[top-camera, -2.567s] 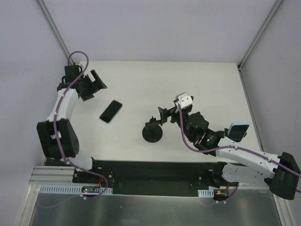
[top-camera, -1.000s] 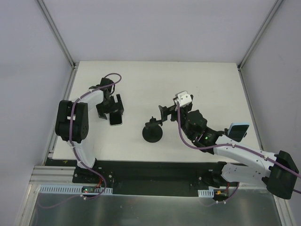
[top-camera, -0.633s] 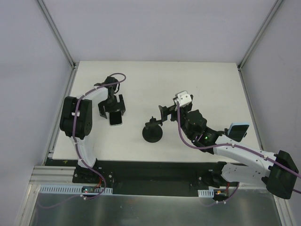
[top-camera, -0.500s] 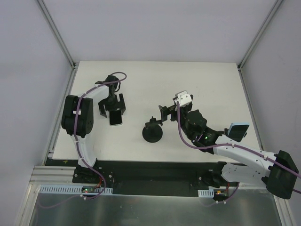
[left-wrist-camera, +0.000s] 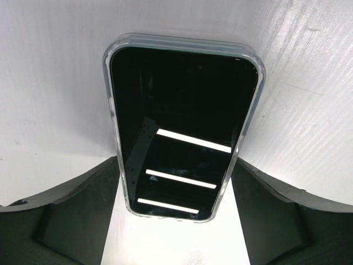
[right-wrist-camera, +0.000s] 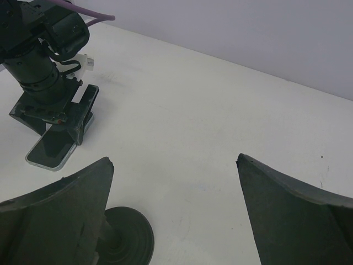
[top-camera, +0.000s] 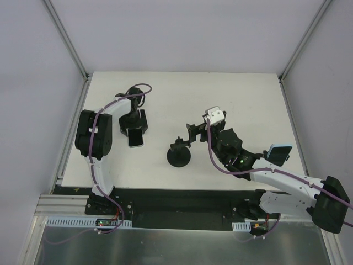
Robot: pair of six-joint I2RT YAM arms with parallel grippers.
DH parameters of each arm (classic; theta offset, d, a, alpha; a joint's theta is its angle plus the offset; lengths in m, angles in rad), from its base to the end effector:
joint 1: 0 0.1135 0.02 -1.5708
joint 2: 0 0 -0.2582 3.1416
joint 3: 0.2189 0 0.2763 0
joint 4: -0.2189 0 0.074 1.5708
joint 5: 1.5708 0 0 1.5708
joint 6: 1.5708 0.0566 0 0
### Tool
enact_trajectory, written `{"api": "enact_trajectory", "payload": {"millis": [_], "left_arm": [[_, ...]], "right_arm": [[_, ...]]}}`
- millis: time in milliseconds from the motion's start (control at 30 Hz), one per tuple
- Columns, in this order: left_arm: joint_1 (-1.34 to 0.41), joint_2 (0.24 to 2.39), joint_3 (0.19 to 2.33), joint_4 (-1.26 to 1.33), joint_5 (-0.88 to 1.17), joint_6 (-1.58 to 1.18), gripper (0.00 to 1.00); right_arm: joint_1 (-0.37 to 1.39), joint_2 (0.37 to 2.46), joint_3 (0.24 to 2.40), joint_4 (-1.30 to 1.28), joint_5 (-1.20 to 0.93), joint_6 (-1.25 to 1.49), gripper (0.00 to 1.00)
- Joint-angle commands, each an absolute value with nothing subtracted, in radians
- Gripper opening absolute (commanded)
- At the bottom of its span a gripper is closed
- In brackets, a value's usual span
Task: Place the phone on the phone stand
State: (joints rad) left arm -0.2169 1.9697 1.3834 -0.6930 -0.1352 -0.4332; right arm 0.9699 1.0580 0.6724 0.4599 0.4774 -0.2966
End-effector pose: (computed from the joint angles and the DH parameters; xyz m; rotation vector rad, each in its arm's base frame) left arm 0.4074 -0.0820 0.1276 -0.3325 2.8029 0.0488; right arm 0.1853 0.2243 0.3019 -0.5548 1.4018 0.1840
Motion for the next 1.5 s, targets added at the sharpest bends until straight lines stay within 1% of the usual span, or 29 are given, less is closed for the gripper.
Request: {"api": "enact_trajectory", "payload": {"millis": [0, 100, 167, 200, 267, 300, 367, 467, 500, 533, 633, 700, 733, 833, 867, 900, 1100, 1233, 1300, 1433, 1467], "left_arm": [[-0.225, 2.017, 1.381, -0.719, -0.201, -0.453, 0.76], [-0.225, 2.016, 1.379, -0.718, -0.204, -0.454, 0.75], [-0.225, 2.014, 1.376, -0.715, -0.213, -0.453, 0.72], [-0.224, 2.013, 1.376, -0.713, -0.216, -0.453, 0.69], [-0.224, 2.010, 1.373, -0.712, -0.228, -0.454, 0.68], [-0.225, 2.006, 1.373, -0.710, -0.230, -0.456, 0.63], [-0.225, 2.002, 1.368, -0.704, -0.226, -0.457, 0.58], [-0.225, 1.993, 1.365, -0.700, -0.219, -0.457, 0.54], [-0.225, 1.990, 1.365, -0.698, -0.218, -0.456, 0.50], [-0.225, 1.988, 1.365, -0.696, -0.215, -0.456, 0.43], [-0.224, 1.974, 1.362, -0.695, -0.215, -0.454, 0.31], [-0.225, 1.961, 1.361, -0.693, -0.218, -0.454, 0.29], [-0.225, 1.956, 1.361, -0.693, -0.218, -0.454, 0.26], [-0.225, 1.933, 1.361, -0.692, -0.219, -0.453, 0.11], [-0.225, 1.916, 1.359, -0.692, -0.218, -0.451, 0.03], [-0.225, 1.905, 1.358, -0.692, -0.216, -0.451, 0.00], [-0.225, 1.813, 1.338, -0.667, -0.219, -0.442, 0.00], [-0.224, 1.731, 1.306, -0.637, -0.232, -0.440, 0.00], [-0.224, 1.663, 1.287, -0.609, -0.241, -0.442, 0.00], [-0.222, 1.511, 1.224, -0.558, -0.230, -0.449, 0.00], [-0.222, 1.437, 1.217, -0.551, -0.223, -0.454, 0.00]], "right_arm": [[0.966, 1.063, 0.690, 0.512, 0.468, -0.282, 0.97], [0.966, 1.068, 0.689, 0.511, 0.469, -0.282, 0.97], [0.965, 1.071, 0.690, 0.512, 0.471, -0.282, 0.97], [0.966, 1.072, 0.690, 0.511, 0.469, -0.282, 0.97], [0.965, 1.077, 0.693, 0.511, 0.469, -0.284, 0.97], [0.965, 1.078, 0.696, 0.511, 0.469, -0.284, 0.97], [0.966, 1.081, 0.695, 0.511, 0.472, -0.284, 0.97], [0.966, 1.081, 0.696, 0.511, 0.476, -0.284, 0.97], [0.966, 1.081, 0.695, 0.511, 0.476, -0.284, 0.97], [0.965, 1.083, 0.695, 0.511, 0.477, -0.284, 0.97], [0.965, 1.086, 0.696, 0.512, 0.477, -0.284, 0.97], [0.966, 1.086, 0.698, 0.511, 0.477, -0.284, 0.97], [0.965, 1.088, 0.698, 0.511, 0.476, -0.282, 0.97], [0.965, 1.089, 0.698, 0.512, 0.477, -0.284, 0.97], [0.965, 1.092, 0.699, 0.511, 0.477, -0.284, 0.97], [0.966, 1.091, 0.699, 0.511, 0.477, -0.284, 0.97], [0.966, 1.104, 0.707, 0.511, 0.498, -0.276, 0.97], [0.966, 1.106, 0.704, 0.514, 0.567, -0.229, 0.97], [0.965, 1.109, 0.706, 0.515, 0.592, -0.218, 0.97], [0.965, 1.129, 0.715, 0.509, 0.542, -0.241, 0.97], [0.965, 1.134, 0.727, 0.502, 0.535, -0.242, 0.97]]}}
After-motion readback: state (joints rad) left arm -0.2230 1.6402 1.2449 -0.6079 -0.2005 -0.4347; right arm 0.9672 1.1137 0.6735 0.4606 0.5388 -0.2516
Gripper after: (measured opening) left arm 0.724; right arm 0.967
